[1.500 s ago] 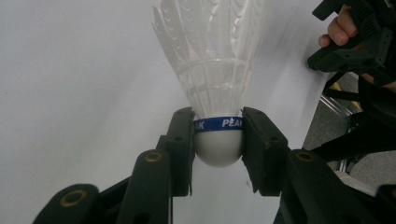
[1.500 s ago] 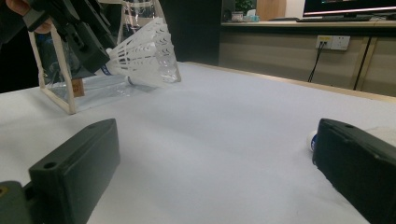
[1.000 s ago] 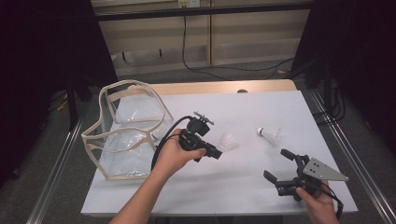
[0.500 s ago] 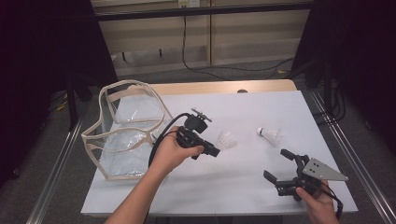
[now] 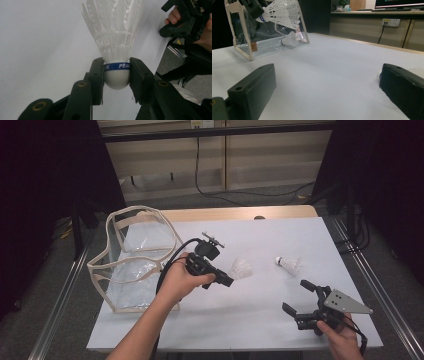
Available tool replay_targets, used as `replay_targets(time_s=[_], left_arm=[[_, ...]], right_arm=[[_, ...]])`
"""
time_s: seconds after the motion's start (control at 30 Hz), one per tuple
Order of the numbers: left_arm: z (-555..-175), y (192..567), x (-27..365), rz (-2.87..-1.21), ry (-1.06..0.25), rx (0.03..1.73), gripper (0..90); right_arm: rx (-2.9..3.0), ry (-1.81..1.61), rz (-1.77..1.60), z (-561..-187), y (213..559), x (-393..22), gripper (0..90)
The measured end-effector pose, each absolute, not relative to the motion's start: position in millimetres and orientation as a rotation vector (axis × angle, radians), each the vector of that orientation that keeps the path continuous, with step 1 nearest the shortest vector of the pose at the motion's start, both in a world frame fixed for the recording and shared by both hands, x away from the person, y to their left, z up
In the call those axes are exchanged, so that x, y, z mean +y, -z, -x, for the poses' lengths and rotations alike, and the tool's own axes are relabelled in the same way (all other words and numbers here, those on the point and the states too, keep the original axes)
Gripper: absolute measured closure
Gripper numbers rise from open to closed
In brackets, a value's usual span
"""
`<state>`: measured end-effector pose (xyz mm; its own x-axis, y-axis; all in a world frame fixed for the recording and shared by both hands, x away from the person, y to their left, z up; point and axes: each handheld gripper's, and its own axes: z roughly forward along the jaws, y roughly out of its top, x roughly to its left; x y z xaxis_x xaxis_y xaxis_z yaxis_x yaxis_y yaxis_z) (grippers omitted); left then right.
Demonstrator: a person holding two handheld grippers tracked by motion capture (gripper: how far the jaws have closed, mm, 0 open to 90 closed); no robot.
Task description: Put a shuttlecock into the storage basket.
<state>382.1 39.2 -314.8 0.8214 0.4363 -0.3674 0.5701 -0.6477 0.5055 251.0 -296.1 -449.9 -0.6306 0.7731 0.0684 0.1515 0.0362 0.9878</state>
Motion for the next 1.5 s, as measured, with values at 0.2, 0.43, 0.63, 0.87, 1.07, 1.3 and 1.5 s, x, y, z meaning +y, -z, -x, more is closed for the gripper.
replay_targets(time_s=[0.2,0.43,0.63,0.87,1.07,1.3,1.5], left_arm=[[-384,312,42,-2.373,0.285,0.740,65.4],[-386,309,46,-2.382,0.290,0.743,65.3],[-387,305,49,-2.381,0.282,0.751,65.3],[-388,299,53,-2.373,0.279,0.758,65.4],[-389,296,55,-2.368,0.254,0.778,65.4],[-391,291,59,-2.368,0.259,0.774,65.4],[-393,284,62,-2.377,0.244,0.777,65.4]], right_arm=[[1.823,-1.635,-0.932,-251,450,-296,0.6],[1.822,-1.634,-0.933,-251,450,-296,0.6],[1.821,-1.635,-0.934,-251,450,-297,0.6],[1.821,-1.635,-0.933,-251,450,-296,0.6],[1.821,-1.632,-0.930,-251,450,-297,0.6],[1.819,-1.633,-0.931,-251,450,-297,0.6],[1.822,-1.632,-0.929,-251,450,-296,0.6]])
